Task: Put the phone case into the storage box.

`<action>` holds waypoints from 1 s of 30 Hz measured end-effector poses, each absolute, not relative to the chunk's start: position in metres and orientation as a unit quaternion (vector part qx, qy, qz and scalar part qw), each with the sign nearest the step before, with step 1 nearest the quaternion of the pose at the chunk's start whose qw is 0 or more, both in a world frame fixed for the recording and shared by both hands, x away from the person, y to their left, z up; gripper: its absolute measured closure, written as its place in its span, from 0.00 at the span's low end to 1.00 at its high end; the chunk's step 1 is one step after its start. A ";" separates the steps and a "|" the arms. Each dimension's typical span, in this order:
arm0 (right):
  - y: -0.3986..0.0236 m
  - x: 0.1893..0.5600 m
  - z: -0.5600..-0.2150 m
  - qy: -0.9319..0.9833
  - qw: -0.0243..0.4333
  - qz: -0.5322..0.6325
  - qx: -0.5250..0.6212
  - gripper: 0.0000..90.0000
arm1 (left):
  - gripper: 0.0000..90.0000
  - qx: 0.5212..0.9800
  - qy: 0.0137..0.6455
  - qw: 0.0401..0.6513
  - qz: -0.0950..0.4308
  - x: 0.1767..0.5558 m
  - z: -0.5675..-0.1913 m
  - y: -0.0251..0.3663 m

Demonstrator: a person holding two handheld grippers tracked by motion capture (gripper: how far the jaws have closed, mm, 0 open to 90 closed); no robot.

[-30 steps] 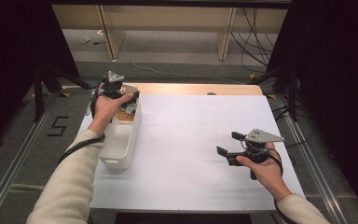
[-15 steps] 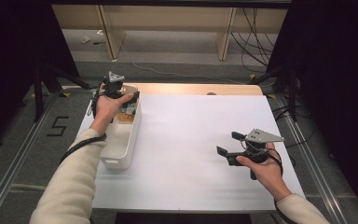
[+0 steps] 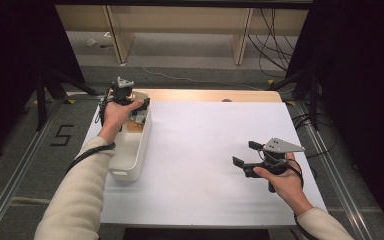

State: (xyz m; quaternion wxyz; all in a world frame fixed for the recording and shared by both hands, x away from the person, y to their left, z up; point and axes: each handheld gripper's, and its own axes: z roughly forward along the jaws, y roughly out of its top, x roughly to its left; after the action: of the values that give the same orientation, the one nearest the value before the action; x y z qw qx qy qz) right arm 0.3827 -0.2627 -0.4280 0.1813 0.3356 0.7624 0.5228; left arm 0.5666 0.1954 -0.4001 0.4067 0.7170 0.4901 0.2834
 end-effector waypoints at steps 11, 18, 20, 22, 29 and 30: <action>-0.263 0.383 -0.428 0.763 0.180 0.522 0.336 0.15 | 0.12 0.718 0.492 0.402 0.284 0.571 -0.400 0.194; -0.263 0.383 -0.429 0.763 0.180 0.522 0.336 0.15 | 0.12 0.717 0.494 0.400 0.284 0.573 -0.401 0.194; -0.262 0.383 -0.429 0.763 0.180 0.522 0.335 0.15 | 0.12 0.718 0.494 0.400 0.285 0.573 -0.401 0.193; -0.262 0.383 -0.429 0.763 0.180 0.522 0.335 0.15 | 0.12 0.718 0.495 0.399 0.284 0.574 -0.401 0.193; -0.262 0.384 -0.429 0.763 0.180 0.522 0.335 0.15 | 0.11 0.719 0.496 0.394 0.285 0.577 -0.401 0.192; -0.262 0.384 -0.429 0.763 0.180 0.522 0.336 0.15 | 0.11 0.720 0.496 0.392 0.285 0.577 -0.401 0.192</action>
State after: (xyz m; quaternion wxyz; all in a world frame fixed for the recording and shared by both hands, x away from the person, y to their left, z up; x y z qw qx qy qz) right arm 0.3836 -0.2624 -0.4292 0.1799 0.3356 0.7629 0.5225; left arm 0.5775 0.1921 -0.4006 0.3924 0.7201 0.4961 0.2850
